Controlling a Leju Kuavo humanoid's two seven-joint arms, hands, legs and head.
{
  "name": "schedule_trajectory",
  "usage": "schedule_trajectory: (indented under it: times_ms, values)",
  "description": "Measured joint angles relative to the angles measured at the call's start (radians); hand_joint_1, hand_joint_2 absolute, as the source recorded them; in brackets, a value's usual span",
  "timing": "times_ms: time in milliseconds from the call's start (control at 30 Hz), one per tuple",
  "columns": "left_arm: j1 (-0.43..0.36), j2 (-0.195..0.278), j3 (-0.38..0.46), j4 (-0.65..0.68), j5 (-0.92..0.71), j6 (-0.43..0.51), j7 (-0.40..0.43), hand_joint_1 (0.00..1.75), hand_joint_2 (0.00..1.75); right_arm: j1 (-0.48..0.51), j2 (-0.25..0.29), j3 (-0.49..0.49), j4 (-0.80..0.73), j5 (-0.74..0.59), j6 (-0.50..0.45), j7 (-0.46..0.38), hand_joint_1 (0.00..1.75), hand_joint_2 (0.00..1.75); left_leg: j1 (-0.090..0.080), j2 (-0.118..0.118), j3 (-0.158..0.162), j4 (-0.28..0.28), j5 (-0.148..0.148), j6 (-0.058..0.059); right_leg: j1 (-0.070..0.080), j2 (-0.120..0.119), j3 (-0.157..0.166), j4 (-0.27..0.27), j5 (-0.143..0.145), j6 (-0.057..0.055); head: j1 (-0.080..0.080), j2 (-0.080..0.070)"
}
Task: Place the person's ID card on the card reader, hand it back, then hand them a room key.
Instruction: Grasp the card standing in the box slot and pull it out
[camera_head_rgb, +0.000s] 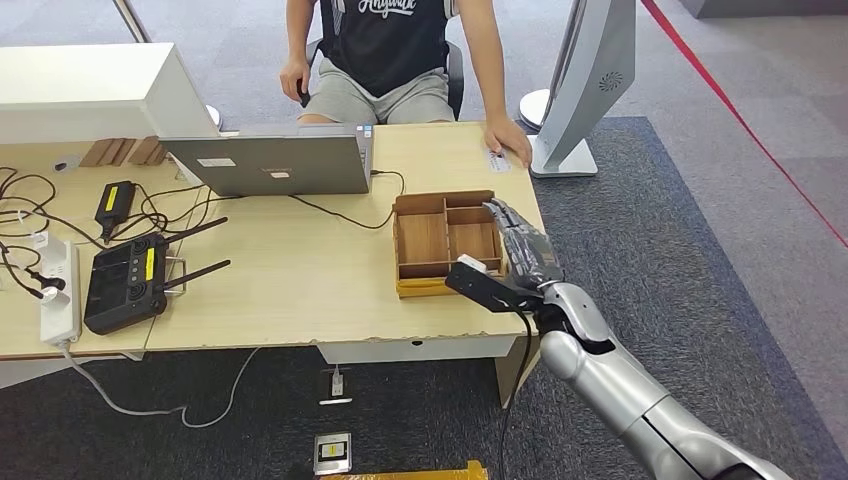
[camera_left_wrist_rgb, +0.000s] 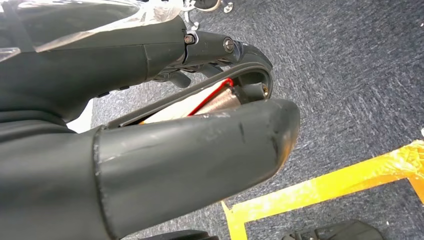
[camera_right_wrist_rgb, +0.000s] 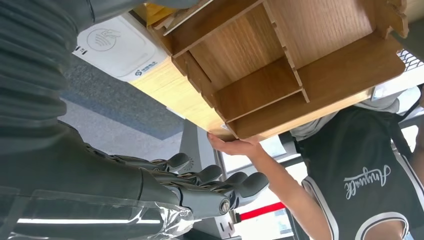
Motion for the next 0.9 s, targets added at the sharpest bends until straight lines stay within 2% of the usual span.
schedule_trajectory:
  times_ms: [300,600,900]
  values:
    - [0.006,0.000,0.004,0.000,-0.001,0.012,-0.006,0.00,0.00,-0.003,0.023,0.018,0.027,0.093,0.022,0.017,0.00,1.75,0.000,0.000,0.000,0.000,0.000,0.000,0.000,0.000,0.000,0.000,0.000,0.000,0.000,0.000]
    - [0.004,0.000,0.004,0.000,-0.016,0.005,-0.008,0.00,0.00,-0.009,0.053,0.041,0.083,0.128,0.025,0.018,0.00,1.75,0.000,0.000,0.000,0.000,0.000,0.000,0.000,0.000,0.000,0.000,0.000,0.000,0.000,0.000]
    - [0.000,0.000,0.004,0.000,-0.034,-0.005,-0.006,0.00,0.00,-0.020,0.072,0.061,0.156,0.209,-0.033,0.060,0.00,1.75,0.000,0.000,0.000,0.000,0.000,0.000,0.000,0.000,0.000,0.000,0.000,0.000,0.000,0.000]
